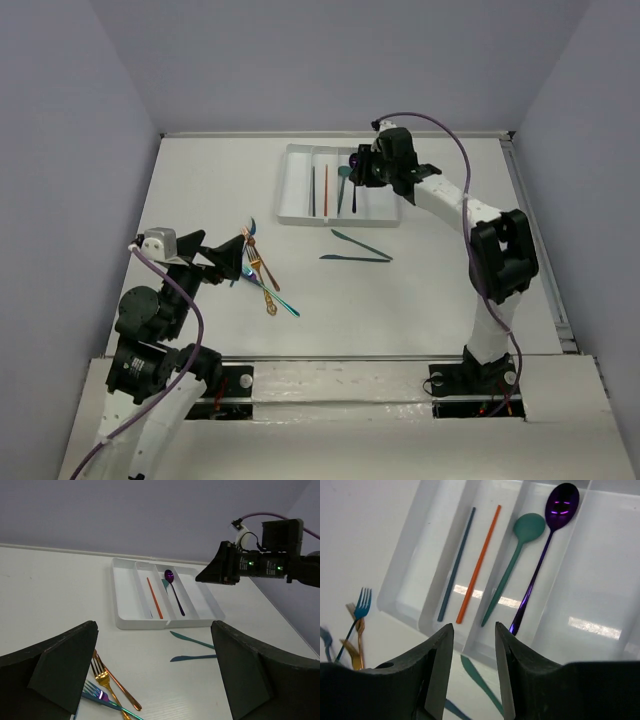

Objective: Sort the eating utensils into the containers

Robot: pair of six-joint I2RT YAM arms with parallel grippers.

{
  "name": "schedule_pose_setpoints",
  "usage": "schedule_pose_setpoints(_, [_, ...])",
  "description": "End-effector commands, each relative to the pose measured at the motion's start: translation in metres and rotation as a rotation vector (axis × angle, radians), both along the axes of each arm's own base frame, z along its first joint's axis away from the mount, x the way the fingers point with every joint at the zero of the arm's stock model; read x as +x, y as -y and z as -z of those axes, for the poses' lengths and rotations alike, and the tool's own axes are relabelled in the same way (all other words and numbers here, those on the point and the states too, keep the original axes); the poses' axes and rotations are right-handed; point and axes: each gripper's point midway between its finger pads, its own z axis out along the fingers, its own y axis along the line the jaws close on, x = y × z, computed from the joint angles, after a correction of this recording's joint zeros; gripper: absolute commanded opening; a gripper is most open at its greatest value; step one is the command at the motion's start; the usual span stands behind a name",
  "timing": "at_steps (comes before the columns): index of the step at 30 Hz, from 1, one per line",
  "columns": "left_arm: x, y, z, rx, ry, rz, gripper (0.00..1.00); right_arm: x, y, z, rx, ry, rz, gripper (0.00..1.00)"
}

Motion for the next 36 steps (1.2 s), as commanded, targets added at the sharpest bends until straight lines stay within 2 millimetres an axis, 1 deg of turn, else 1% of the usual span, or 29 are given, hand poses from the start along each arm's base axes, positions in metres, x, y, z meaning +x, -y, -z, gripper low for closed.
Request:
schedule_pose_setpoints(1, [-0.002, -0.003, -0.021, -0.022, 0.066, -0.008, 0.99, -0.060, -0.022, -0.034, -0.004, 0.093, -0.237, 0.44])
schedule_pose_setpoints(2, [-0.002, -0.003, -0.022, -0.023, 0.067, -0.012, 0.99, -0.081, -0.022, -0.012, -0.038, 0.052, -0.273, 0.44])
schedule_pose_setpoints(3, [-0.002, -0.004, -0.022, -0.023, 0.067, -0.014, 0.99, -0.092, -0.022, -0.019, -0.038, 0.069, -0.288, 0.44])
schedule_pose_setpoints(4, [-0.001, -0.006, -0.021, -0.023, 0.065, -0.026, 0.99, -0.107, -0.018, 0.001, -0.061, 0.032, -0.302, 0.44])
schedule_pose_setpoints(6, [0.000, -0.007, -0.021, -0.023, 0.062, -0.031, 0.99, -0.128, -0.023, 0.007, -0.064, 0.018, -0.341, 0.44])
schedule_pose_setpoints(8, [0.000, -0.007, -0.020, -0.024, 0.060, -0.032, 0.99, -0.147, -0.023, 0.013, -0.077, 0.010, -0.361, 0.44])
schedule_pose_setpoints(9, [0.000, -0.007, -0.020, -0.023, 0.059, -0.032, 0.99, -0.154, -0.024, 0.014, -0.079, 0.008, -0.370, 0.44])
schedule_pose_setpoints(10, [0.001, -0.007, -0.020, -0.024, 0.059, -0.035, 0.99, -0.164, -0.030, 0.010, -0.078, 0.014, -0.389, 0.44])
schedule_pose_setpoints(11, [0.001, -0.007, -0.019, -0.023, 0.056, -0.036, 0.99, -0.169, -0.031, 0.010, -0.086, 0.021, -0.390, 0.44])
schedule_pose_setpoints(12, [0.002, -0.009, -0.019, -0.022, 0.054, -0.047, 0.99, -0.176, -0.030, 0.016, -0.097, 0.010, -0.395, 0.44])
schedule_pose_setpoints(13, [0.003, -0.009, -0.018, -0.021, 0.051, -0.047, 0.99, -0.179, -0.030, 0.016, -0.103, 0.012, -0.395, 0.44])
schedule_pose_setpoints(15, [0.003, -0.009, -0.018, -0.020, 0.049, -0.046, 0.99, -0.180, -0.024, 0.017, -0.121, 0.014, -0.368, 0.43])
schedule_pose_setpoints(17, [0.004, -0.008, -0.016, -0.018, 0.043, -0.044, 0.99, -0.181, -0.014, 0.024, -0.166, -0.001, -0.354, 0.41])
schedule_pose_setpoints(18, [0.005, -0.008, -0.016, -0.015, 0.042, -0.043, 0.99, -0.180, -0.007, 0.035, -0.209, -0.025, -0.330, 0.40])
schedule_pose_setpoints(20, [0.005, -0.007, -0.016, -0.014, 0.041, -0.040, 0.99, -0.181, 0.003, 0.048, -0.280, -0.071, -0.319, 0.39])
schedule_pose_setpoints(21, [0.005, -0.007, -0.016, -0.016, 0.040, -0.038, 0.99, -0.182, 0.005, 0.056, -0.303, -0.093, -0.326, 0.40])
schedule_pose_setpoints(22, [0.005, -0.006, -0.015, -0.014, 0.041, -0.035, 0.99, -0.182, 0.008, 0.060, -0.326, -0.095, -0.338, 0.41])
schedule_pose_setpoints(25, [0.005, -0.005, -0.016, -0.015, 0.042, -0.029, 0.99, -0.191, 0.003, 0.070, -0.344, -0.123, -0.436, 0.45])
schedule_pose_setpoints(26, [0.004, -0.004, -0.016, -0.015, 0.042, -0.026, 0.99, -0.191, 0.001, 0.070, -0.348, -0.128, -0.449, 0.47])
schedule_pose_setpoints(29, [0.004, -0.004, -0.016, -0.013, 0.044, -0.022, 0.99, -0.188, 0.002, 0.075, -0.394, -0.120, -0.499, 0.49])
schedule_pose_setpoints(30, [0.004, -0.004, -0.016, -0.013, 0.046, -0.020, 0.99, -0.186, -0.002, 0.072, -0.389, -0.112, -0.513, 0.49])
schedule_pose_setpoints(31, [0.004, -0.003, -0.016, -0.013, 0.046, -0.018, 0.99, -0.185, -0.002, 0.073, -0.401, -0.110, -0.523, 0.49])
schedule_pose_setpoints(32, [0.003, -0.003, -0.016, -0.015, 0.047, -0.018, 0.99, -0.179, 0.000, 0.074, -0.408, -0.109, -0.515, 0.49])
schedule_pose_setpoints(33, [0.003, -0.003, -0.016, -0.015, 0.047, -0.017, 0.99, -0.179, 0.001, 0.077, -0.416, -0.115, -0.517, 0.49])
schedule_pose_setpoints(34, [0.003, -0.003, -0.016, -0.015, 0.047, -0.017, 0.99, -0.176, -0.001, 0.075, -0.417, -0.109, -0.517, 0.49])
schedule_pose_setpoints(36, [0.003, -0.003, -0.017, -0.014, 0.050, -0.015, 0.99, -0.170, 0.003, 0.080, -0.418, -0.129, -0.513, 0.49])
